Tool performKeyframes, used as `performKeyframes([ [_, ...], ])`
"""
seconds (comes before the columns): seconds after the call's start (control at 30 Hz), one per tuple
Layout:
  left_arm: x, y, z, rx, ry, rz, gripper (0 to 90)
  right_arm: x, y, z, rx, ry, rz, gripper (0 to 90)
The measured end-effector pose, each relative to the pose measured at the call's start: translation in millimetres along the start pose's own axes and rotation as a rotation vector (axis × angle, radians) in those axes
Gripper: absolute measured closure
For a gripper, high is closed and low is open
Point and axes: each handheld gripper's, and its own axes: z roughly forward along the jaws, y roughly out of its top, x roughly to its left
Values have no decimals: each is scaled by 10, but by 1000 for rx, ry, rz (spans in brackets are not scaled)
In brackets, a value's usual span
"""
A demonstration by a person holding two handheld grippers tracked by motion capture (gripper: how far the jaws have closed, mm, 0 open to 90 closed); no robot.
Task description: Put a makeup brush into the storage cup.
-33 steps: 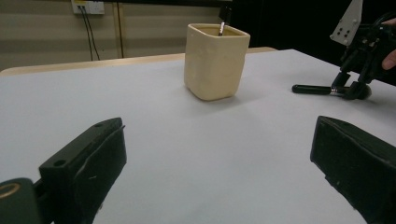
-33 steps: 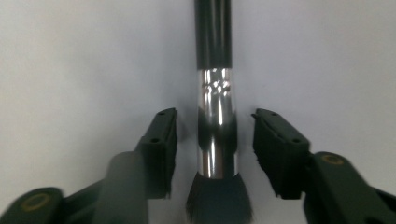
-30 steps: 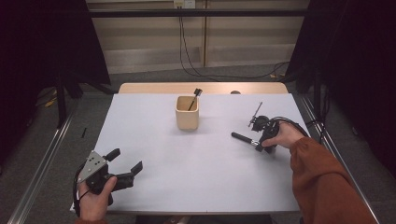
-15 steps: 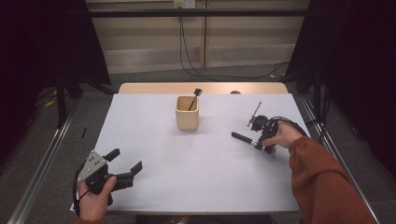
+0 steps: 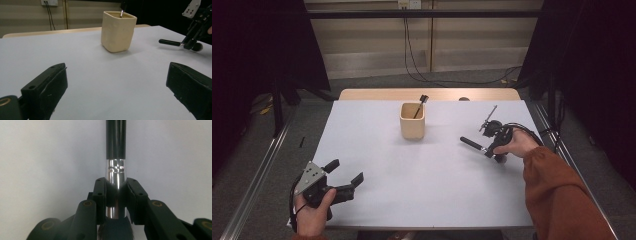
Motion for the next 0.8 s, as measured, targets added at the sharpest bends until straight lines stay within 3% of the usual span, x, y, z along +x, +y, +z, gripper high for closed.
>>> performKeyframes([
  [0.33,9,1,-16,-2,8,2,36,-33,-120,-59,-99,-11,113,716],
  [0.5,13,3,-18,-1,10,3,36,-48,-199,-99,-179,-18,180,716],
  [0.8,18,6,-28,-4,10,2,38,11,-283,-132,-341,-22,228,716],
])
